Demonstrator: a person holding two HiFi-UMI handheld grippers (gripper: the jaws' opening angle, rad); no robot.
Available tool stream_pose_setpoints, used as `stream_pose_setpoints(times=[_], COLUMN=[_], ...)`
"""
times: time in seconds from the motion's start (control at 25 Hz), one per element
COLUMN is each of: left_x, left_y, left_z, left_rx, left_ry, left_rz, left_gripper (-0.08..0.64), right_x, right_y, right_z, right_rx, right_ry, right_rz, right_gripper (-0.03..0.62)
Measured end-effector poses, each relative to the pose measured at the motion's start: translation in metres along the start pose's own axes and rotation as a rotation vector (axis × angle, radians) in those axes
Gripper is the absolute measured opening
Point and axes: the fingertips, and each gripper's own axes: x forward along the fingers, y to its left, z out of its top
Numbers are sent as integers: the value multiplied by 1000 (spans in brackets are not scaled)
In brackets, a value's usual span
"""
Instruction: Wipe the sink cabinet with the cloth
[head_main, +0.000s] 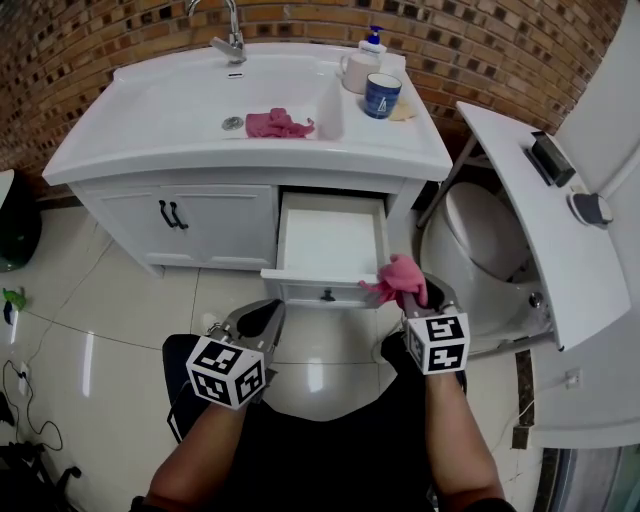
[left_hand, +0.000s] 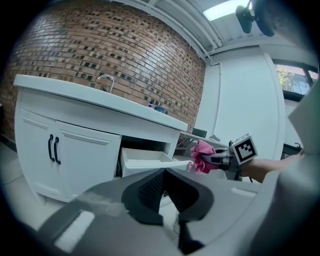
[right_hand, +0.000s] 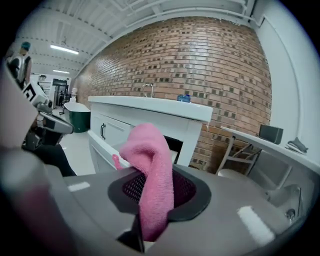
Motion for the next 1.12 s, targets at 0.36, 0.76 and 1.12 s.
stream_pose_setpoints(times=[0.36,0.76,1.12], left_x=[-10,-25,-32], left_y=[-18,-19,-16], left_z=[-13,-18,-25], left_rx=[20,30,36], left_ry=[17,16,14], left_rz=[-9,-34,-24], left_gripper=[6,6,6], right_x=[-24,19,52], right_y=[37,200,206], right_z=[24,4,-15], right_rx=[205,297,275], right_ry=[-196,-52,-6], right_rz=[133,464,418], right_gripper=[83,83,83])
